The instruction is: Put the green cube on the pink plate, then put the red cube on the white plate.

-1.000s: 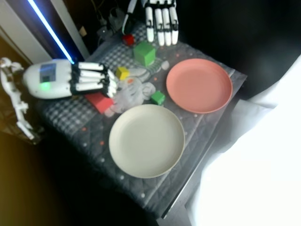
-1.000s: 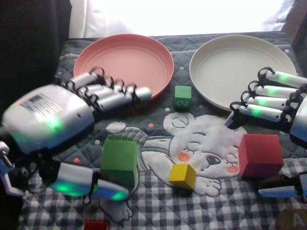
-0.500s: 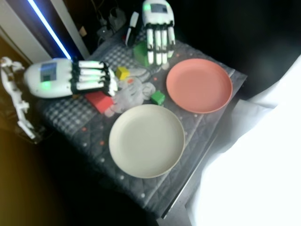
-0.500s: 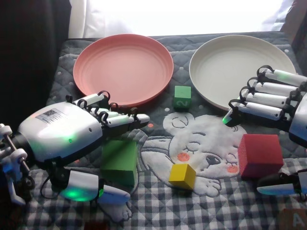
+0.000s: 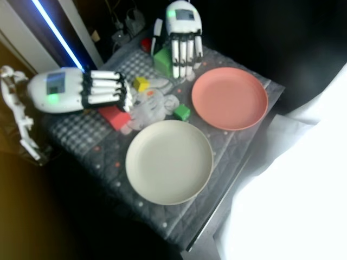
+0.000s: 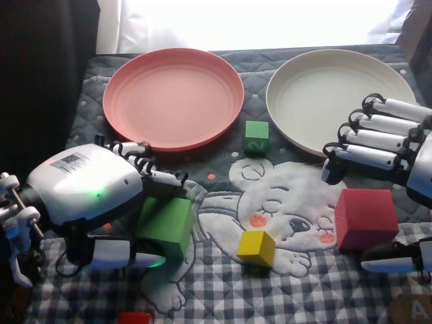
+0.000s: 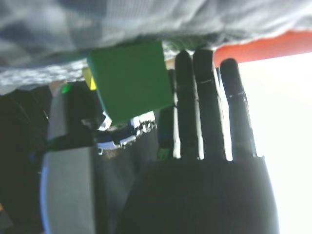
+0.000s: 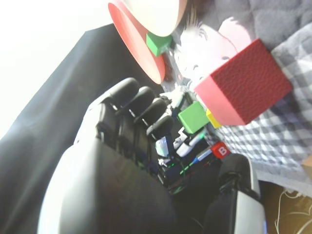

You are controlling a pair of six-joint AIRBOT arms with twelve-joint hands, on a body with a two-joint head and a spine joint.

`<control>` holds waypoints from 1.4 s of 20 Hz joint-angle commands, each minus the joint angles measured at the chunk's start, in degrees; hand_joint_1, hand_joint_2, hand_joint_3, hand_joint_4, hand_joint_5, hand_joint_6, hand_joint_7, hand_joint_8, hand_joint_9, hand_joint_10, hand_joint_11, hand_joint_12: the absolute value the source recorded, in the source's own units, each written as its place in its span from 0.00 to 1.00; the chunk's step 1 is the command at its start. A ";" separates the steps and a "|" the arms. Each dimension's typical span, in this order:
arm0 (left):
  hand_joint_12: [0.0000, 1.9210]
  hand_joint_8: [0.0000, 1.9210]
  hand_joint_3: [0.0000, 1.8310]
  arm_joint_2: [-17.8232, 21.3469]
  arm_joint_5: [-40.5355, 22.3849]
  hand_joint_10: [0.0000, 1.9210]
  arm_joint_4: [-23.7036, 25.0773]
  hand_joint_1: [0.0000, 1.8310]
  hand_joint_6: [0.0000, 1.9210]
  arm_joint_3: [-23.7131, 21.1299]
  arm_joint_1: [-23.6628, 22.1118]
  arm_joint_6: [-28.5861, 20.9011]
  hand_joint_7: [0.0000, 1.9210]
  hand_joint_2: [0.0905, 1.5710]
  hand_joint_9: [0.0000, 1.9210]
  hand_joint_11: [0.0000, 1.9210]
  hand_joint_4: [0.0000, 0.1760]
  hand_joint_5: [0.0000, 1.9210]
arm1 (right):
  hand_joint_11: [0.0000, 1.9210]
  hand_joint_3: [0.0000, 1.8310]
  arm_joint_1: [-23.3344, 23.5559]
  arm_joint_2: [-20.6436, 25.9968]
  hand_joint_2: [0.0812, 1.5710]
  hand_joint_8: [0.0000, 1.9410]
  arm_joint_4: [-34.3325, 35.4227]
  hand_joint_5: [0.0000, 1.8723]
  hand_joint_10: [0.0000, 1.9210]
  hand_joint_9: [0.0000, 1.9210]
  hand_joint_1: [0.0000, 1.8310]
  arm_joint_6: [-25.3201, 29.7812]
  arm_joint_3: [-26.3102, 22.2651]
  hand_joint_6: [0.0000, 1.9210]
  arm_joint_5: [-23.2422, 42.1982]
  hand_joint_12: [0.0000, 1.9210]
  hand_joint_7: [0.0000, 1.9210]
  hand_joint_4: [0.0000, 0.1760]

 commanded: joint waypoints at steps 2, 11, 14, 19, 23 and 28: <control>0.91 0.77 0.00 -0.36 -9.30 0.86 -1.46 0.71 0.72 0.50 -0.72 -0.02 0.35 0.80 0.35 0.24 0.00 0.31 | 0.00 0.01 0.82 0.07 0.59 0.54 1.16 0.11 0.55 0.08 0.37 0.32 0.00 0.62 -6.93 0.71 0.12 0.00; 0.94 0.75 0.00 1.19 -21.04 0.71 -6.70 0.63 0.71 2.29 -5.53 -0.02 0.41 0.79 0.32 0.21 0.00 0.33 | 0.00 0.00 0.80 -0.55 0.60 0.47 1.16 0.15 0.46 0.12 0.35 0.32 0.31 0.52 -6.92 0.67 0.15 0.00; 0.89 0.70 0.00 0.35 -19.35 0.54 -8.51 0.61 0.76 4.51 -7.91 -0.02 0.37 0.79 0.32 0.20 0.12 0.37 | 0.00 0.00 0.82 -1.07 0.62 0.53 1.16 0.14 0.56 0.10 0.36 0.32 0.56 0.54 -6.92 0.75 0.14 0.00; 0.90 0.74 0.00 -3.40 -12.45 0.62 -10.45 0.62 0.71 10.48 -13.37 -0.02 0.38 0.79 0.31 0.21 0.12 0.36 | 0.00 0.00 0.82 -1.39 0.62 0.54 1.16 0.13 0.60 0.09 0.36 0.32 0.79 0.53 -6.92 0.79 0.13 0.00; 0.87 0.70 0.00 -7.73 -4.53 0.60 -10.66 0.63 0.69 16.08 -17.92 -0.02 0.42 0.77 0.35 0.21 0.07 0.38 | 0.00 0.00 0.82 -1.75 0.61 0.53 1.16 0.12 0.58 0.08 0.35 0.32 0.96 0.53 -6.92 0.77 0.12 0.00; 0.91 0.74 0.00 -12.06 2.74 0.68 -14.98 0.63 0.70 21.34 -19.44 -0.02 0.41 0.79 0.36 0.28 0.00 0.35 | 0.00 0.00 0.82 -1.85 0.60 0.51 1.15 0.13 0.54 0.07 0.36 0.32 1.00 0.53 -6.93 0.74 0.12 0.00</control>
